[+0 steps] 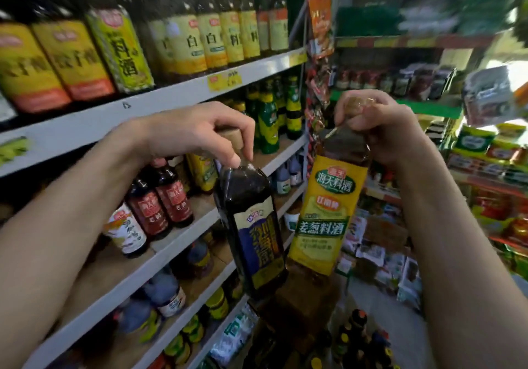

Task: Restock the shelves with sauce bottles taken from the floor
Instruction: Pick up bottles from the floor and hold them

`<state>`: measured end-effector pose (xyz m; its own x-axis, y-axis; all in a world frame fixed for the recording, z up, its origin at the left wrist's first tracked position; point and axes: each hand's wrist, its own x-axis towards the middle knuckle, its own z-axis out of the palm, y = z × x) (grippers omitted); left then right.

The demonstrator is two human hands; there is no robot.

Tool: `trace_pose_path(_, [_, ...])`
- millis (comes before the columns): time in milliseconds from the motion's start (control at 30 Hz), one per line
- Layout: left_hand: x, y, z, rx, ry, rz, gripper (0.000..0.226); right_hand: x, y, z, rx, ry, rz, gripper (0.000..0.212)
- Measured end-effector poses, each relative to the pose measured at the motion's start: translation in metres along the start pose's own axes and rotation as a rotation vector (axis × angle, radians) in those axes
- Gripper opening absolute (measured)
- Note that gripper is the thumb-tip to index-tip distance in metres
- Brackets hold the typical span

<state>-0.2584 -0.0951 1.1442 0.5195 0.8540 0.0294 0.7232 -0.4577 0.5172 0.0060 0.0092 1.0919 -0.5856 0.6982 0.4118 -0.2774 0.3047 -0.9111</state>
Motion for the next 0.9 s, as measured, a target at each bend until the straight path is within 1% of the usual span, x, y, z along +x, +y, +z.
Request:
trace_pose_path(67, [-0.011,0.008,-0.006,-0.028,0.013,0.013,0.029,0.006,-0.006,0.013,0.055,-0.054,-0.002,0.023])
trace_pose_path(167, [-0.026,0.016,-0.015,-0.036,0.019,0.019,0.031,0.011,-0.011,0.033,0.118,-0.152,0.023,0.045])
trace_pose_path(267, [-0.042,0.021,-0.023,-0.054,0.018,-0.004,0.030,0.015,-0.012,0.048,0.191,-0.220,0.042,0.050])
trace_pose_path(467, [-0.071,0.021,-0.036,-0.046,0.062,-0.060,0.024,0.031,-0.014,0.079,0.266,-0.278,0.047,0.052])
trace_pose_path(567, [-0.089,0.021,-0.040,-0.046,0.079,-0.110,0.026,0.038,-0.014,0.101,0.289,-0.369,0.022,0.050])
trace_pose_path(600, [-0.097,0.022,-0.041,-0.033,0.084,-0.127,0.027,0.040,-0.014,0.110,0.286,-0.386,0.008,0.046])
trace_pose_path(667, [-0.115,0.023,-0.044,-0.011,0.092,-0.171,0.027,0.045,-0.011,0.130,0.279,-0.389,-0.008,0.029])
trace_pose_path(700, [-0.126,0.025,-0.046,-0.007,0.097,-0.203,0.026,0.048,-0.008,0.141,0.279,-0.403,-0.012,0.023])
trace_pose_path(733, [-0.137,0.026,-0.047,-0.006,0.107,-0.238,0.025,0.051,-0.005,0.154,0.279,-0.426,-0.016,0.023])
trace_pose_path(800, [-0.162,0.027,-0.048,0.001,0.134,-0.303,0.025,0.056,0.003,0.181,0.263,-0.482,-0.034,0.033])
trace_pose_path(900, [-0.203,0.026,-0.049,0.027,0.186,-0.408,0.033,0.063,0.014,0.226,0.288,-0.598,-0.023,0.035])
